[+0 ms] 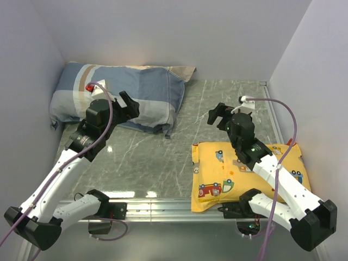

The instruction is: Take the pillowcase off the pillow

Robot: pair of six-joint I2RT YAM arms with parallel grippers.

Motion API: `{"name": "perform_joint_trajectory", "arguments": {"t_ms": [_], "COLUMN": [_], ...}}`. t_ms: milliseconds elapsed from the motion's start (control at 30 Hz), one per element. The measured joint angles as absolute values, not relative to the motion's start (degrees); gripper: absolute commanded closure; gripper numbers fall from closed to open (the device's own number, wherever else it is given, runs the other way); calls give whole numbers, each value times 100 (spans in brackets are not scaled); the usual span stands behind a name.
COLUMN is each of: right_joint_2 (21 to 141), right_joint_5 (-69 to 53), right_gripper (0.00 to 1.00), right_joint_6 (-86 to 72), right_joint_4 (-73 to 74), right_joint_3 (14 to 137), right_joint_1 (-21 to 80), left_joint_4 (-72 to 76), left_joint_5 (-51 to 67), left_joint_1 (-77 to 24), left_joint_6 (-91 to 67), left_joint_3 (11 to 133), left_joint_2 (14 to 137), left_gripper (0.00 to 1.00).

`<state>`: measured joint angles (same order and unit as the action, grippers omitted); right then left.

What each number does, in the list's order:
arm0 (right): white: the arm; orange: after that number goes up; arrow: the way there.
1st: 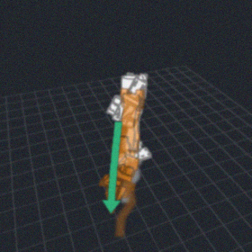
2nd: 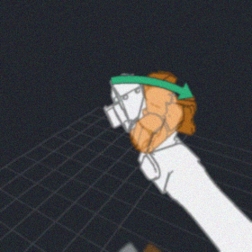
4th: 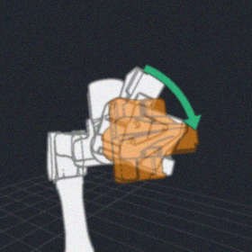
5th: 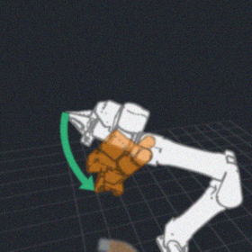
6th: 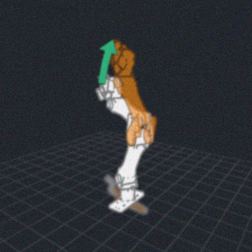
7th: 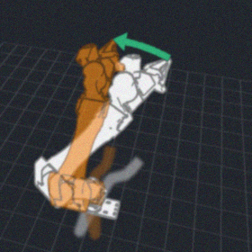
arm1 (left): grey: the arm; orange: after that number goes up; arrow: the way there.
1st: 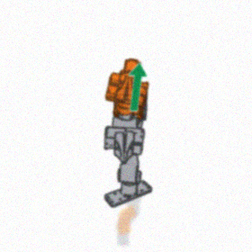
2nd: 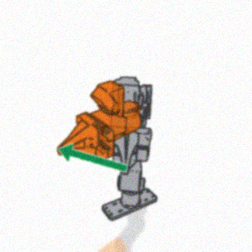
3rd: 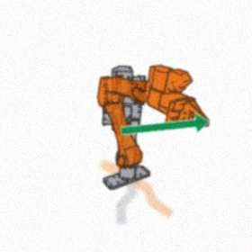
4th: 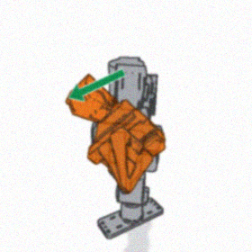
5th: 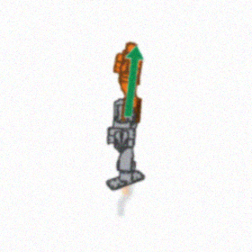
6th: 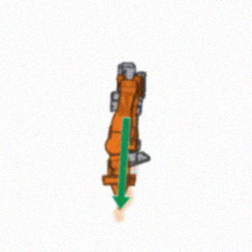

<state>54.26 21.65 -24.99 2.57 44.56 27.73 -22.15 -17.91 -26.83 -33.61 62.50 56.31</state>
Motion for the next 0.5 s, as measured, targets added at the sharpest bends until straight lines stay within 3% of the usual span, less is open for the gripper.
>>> {"name": "perform_joint_trajectory", "arguments": {"t_ms": [333,500], "right_joint_2": [5472,6139], "right_joint_5": [1857,1704], "right_gripper": [0,0], "right_joint_6": [-2423,-2241], "right_joint_4": [244,75], "right_joint_3": [4458,4856], "right_joint_1": [2777,3181], "left_joint_4": [-2228,-2493], "left_joint_5": [-1868,-2067], "left_joint_1": [-2683,-2471], "left_joint_6": [-3321,-3448], "left_joint_3": [6309,6567], "left_joint_2": [5507,5771], "left_gripper": [1,1]}}
